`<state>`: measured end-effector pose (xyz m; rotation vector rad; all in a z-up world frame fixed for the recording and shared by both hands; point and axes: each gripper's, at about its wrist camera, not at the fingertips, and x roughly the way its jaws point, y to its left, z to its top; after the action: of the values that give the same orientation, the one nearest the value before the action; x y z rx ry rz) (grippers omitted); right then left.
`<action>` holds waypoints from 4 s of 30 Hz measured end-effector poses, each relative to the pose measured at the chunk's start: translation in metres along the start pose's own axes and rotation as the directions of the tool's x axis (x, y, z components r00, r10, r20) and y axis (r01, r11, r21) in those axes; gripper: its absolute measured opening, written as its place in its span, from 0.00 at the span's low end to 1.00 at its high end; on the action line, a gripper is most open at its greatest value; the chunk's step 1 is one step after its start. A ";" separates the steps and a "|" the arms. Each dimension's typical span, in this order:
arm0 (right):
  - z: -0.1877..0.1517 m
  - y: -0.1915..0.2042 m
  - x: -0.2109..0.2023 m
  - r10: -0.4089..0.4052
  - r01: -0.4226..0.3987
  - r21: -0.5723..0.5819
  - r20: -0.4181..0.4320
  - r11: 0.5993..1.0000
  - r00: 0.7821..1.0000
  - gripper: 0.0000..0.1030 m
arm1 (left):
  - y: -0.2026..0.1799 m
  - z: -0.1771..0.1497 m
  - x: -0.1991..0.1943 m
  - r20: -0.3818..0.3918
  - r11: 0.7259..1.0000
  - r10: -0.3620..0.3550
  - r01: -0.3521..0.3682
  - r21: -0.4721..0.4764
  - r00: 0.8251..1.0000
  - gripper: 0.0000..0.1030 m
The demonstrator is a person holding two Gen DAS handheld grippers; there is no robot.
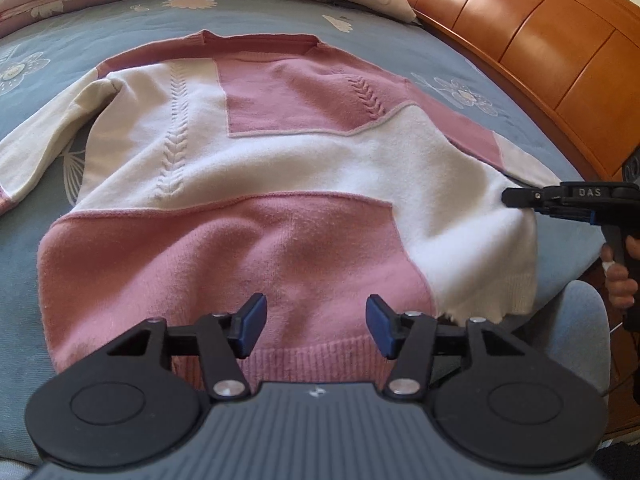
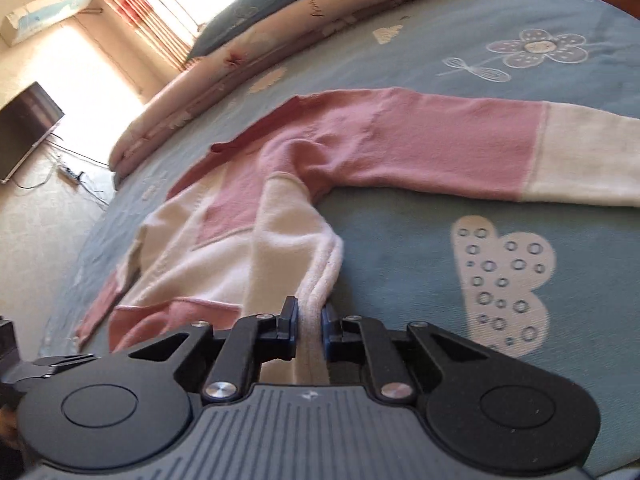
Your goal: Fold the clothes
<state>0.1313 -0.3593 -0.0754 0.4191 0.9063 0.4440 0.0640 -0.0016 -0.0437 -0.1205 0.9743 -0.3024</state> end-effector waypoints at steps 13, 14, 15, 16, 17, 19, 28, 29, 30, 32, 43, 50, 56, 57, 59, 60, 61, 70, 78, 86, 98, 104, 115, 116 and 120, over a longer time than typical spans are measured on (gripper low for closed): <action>-0.012 -0.009 0.008 -0.127 0.126 -0.012 -0.087 0.992 0.988 0.34 | 0.022 0.002 -0.029 0.038 0.997 0.074 -0.076 0.035 0.997 0.54; -0.013 -0.006 0.004 -0.148 0.146 -0.032 -0.074 0.989 0.986 0.34 | 0.026 0.003 -0.033 0.044 0.995 0.087 -0.089 0.034 0.995 0.54; -0.015 -0.003 0.001 -0.169 0.166 -0.053 -0.060 0.985 0.984 0.34 | 0.029 0.004 -0.036 0.047 0.994 0.099 -0.100 0.035 0.994 0.54; -0.016 0.002 -0.003 -0.187 0.183 -0.079 -0.040 0.980 0.982 0.34 | 0.033 0.006 -0.038 0.049 0.993 0.113 -0.115 0.037 0.992 0.54; -0.016 0.008 -0.007 -0.198 0.195 -0.110 -0.017 0.975 0.980 0.34 | 0.037 0.008 -0.040 0.048 0.991 0.125 -0.126 0.035 0.991 0.54; -0.016 0.027 -0.014 -0.234 0.235 -0.199 0.029 0.951 0.972 0.35 | 0.045 0.013 -0.043 0.045 0.989 0.145 -0.146 0.027 0.988 0.54; -0.032 0.133 0.021 0.030 -0.063 -0.550 -0.070 0.833 0.997 0.41 | 0.070 0.017 -0.040 0.016 0.984 0.167 -0.166 -0.069 0.986 0.57; -0.036 0.144 0.027 0.045 -0.091 -0.568 -0.093 0.818 0.995 0.41 | 0.072 0.014 -0.041 0.016 0.982 0.172 -0.170 -0.078 0.985 0.57; -0.040 0.154 0.034 0.060 -0.117 -0.584 -0.116 0.803 0.991 0.41 | 0.075 0.012 -0.043 0.022 0.980 0.178 -0.175 -0.090 0.984 0.57; -0.045 0.164 0.041 0.083 -0.152 -0.593 -0.143 0.791 0.986 0.41 | 0.085 0.006 -0.048 0.037 0.973 0.201 -0.195 -0.122 0.979 0.57; -0.061 0.186 0.057 0.147 -0.258 -0.621 -0.225 0.740 0.963 0.41 | 0.130 -0.014 -0.035 0.003 0.946 0.204 -0.196 -0.256 0.979 0.56; -0.083 0.206 0.073 0.116 -0.310 -0.721 -0.307 0.619 0.945 0.45 | 0.096 -0.005 -0.057 0.093 0.980 0.196 -0.191 -0.061 0.976 0.56; -0.066 0.186 0.070 0.081 -0.261 -0.687 -0.283 0.678 0.956 0.45 | 0.018 -0.016 -0.060 0.067 0.871 0.114 -0.132 0.472 0.991 0.59; -0.062 0.180 0.068 0.071 -0.247 -0.677 -0.276 0.693 0.958 0.45 | 0.007 -0.019 -0.056 0.055 0.844 0.104 -0.117 0.523 0.993 0.59; -0.059 0.170 0.064 0.067 -0.251 -0.658 -0.292 0.709 0.954 0.46 | -0.013 -0.027 -0.042 0.031 0.791 0.083 -0.085 0.606 0.996 0.59; -0.057 0.165 0.062 0.066 -0.255 -0.647 -0.301 0.719 0.951 0.48 | -0.023 -0.031 -0.035 0.019 0.761 0.074 -0.069 0.645 0.997 0.59; -0.056 0.158 0.060 0.080 -0.270 -0.617 -0.317 0.739 0.945 0.49 | -0.029 -0.034 -0.028 0.016 0.750 0.067 -0.061 0.658 0.998 0.59; -0.068 0.114 0.044 0.196 -0.372 -0.394 -0.420 0.840 0.886 0.58 | -0.070 -0.061 0.019 -0.004 0.644 0.064 -0.038 0.764 0.998 0.59; -0.078 0.099 0.060 0.294 -0.405 -0.229 -0.400 0.885 0.868 0.60 | -0.075 -0.063 0.022 0.055 0.621 0.068 -0.085 0.779 0.996 0.60; -0.056 0.095 0.053 0.382 -0.439 -0.158 -0.296 0.884 0.876 0.60 | -0.074 -0.062 0.026 0.080 0.615 0.067 -0.104 0.782 0.995 0.60; -0.060 0.097 0.050 0.294 -0.383 -0.210 -0.358 0.899 0.886 0.61 | -0.062 -0.045 0.031 0.051 0.662 0.035 -0.061 0.747 0.998 0.63; -0.075 0.099 0.051 0.227 -0.338 -0.267 -0.373 0.902 0.900 0.61 | -0.054 -0.039 0.022 0.041 0.675 0.013 -0.039 0.737 0.999 0.64; -0.078 0.159 0.022 0.041 -0.168 -0.705 -0.194 0.689 0.980 0.59 | -0.034 -0.022 0.020 0.069 0.760 0.022 -0.061 0.647 0.997 0.64; -0.076 0.165 0.019 0.025 -0.138 -0.744 -0.161 0.654 0.987 0.59 | -0.035 -0.023 0.020 0.070 0.758 0.024 -0.063 0.649 0.997 0.64; -0.060 0.183 0.008 -0.047 -0.030 -0.877 -0.060 0.480 0.997 0.59 | -0.036 -0.027 0.022 0.074 0.755 0.028 -0.069 0.653 0.997 0.64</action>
<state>0.0517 -0.1931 -0.0181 -0.5843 0.6300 0.8613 0.0463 -0.0417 -0.0672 0.5431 0.7606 -0.5763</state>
